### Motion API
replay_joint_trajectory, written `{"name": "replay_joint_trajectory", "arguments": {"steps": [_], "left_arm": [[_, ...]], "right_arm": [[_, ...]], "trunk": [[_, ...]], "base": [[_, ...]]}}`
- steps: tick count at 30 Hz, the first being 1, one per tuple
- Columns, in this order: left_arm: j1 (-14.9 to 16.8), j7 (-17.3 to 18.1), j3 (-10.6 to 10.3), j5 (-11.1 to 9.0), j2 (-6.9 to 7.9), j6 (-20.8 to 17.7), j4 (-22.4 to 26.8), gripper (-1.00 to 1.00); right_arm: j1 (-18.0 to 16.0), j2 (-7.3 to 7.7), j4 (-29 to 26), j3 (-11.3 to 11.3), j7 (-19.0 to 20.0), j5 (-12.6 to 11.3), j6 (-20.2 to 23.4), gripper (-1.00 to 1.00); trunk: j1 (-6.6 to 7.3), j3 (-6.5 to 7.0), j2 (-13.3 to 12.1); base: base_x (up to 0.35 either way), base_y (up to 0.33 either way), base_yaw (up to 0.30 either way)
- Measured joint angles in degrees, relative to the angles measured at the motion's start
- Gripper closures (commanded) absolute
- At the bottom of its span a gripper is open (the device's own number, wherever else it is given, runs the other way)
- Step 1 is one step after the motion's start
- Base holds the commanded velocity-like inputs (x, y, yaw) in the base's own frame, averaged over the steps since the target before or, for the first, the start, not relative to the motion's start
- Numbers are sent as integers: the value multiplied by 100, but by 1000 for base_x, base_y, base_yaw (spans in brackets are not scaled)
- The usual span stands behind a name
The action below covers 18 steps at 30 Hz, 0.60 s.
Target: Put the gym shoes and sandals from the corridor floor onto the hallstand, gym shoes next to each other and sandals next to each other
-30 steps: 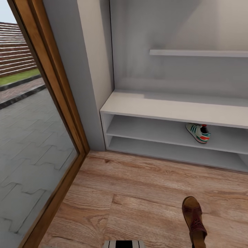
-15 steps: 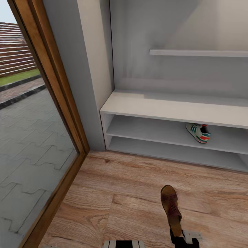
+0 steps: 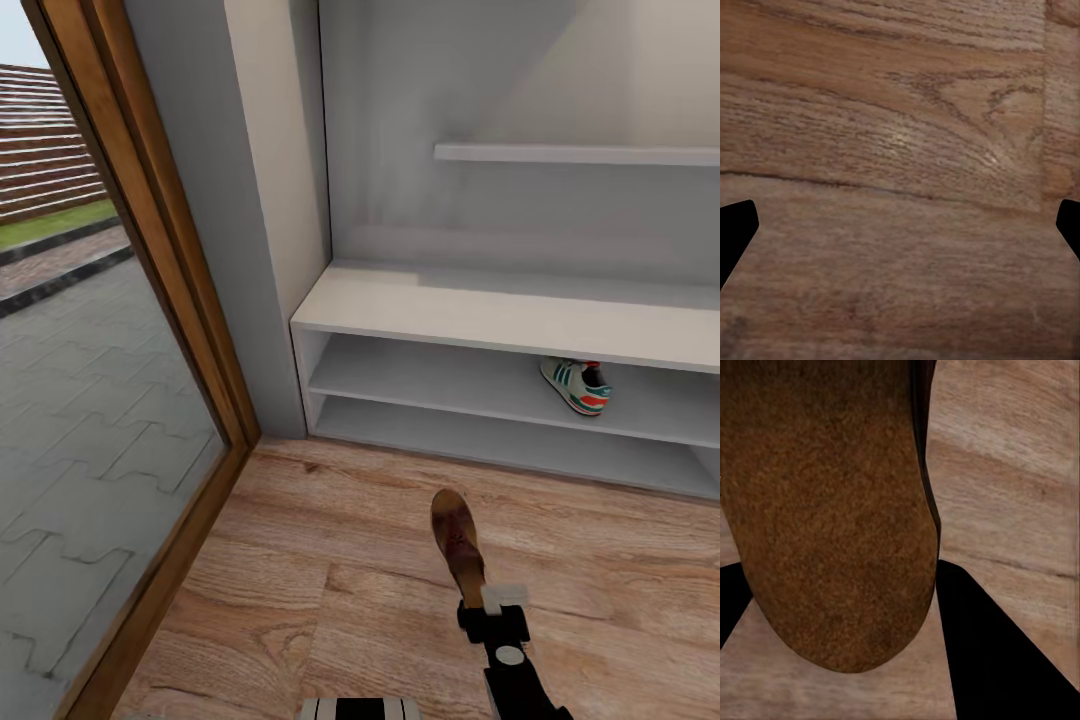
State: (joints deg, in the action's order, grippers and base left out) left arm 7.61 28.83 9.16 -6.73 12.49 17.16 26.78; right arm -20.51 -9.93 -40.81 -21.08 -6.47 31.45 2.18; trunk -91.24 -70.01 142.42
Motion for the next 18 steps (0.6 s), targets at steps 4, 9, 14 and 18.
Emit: {"name": "replay_joint_trajectory", "arguments": {"steps": [4, 9, 14, 18], "left_arm": [[0, 0, -1, 6, 0, 0, 0, -100], [0, -1, -1, 8, 0, 0, 0, -100], [0, 1, -3, 10, 0, 1, -1, -100], [0, -1, -10, 10, 0, 0, -3, -100]], "right_arm": [[-341, 0, -3, 124, -151, -601, 485, 100], [-738, 0, -5, 175, -268, -1176, 1165, 100], [-1300, 0, -1, 193, -438, -1410, 1824, 100], [-1890, 1, 10, 203, -621, -2088, 2419, 100]], "trunk": [[0, 0, 0], [0, 0, 0], [0, 0, 0], [0, 0, 0]], "base": [[0, 0, 0], [0, 0, 0], [0, 0, 0], [0, 0, 0]]}}
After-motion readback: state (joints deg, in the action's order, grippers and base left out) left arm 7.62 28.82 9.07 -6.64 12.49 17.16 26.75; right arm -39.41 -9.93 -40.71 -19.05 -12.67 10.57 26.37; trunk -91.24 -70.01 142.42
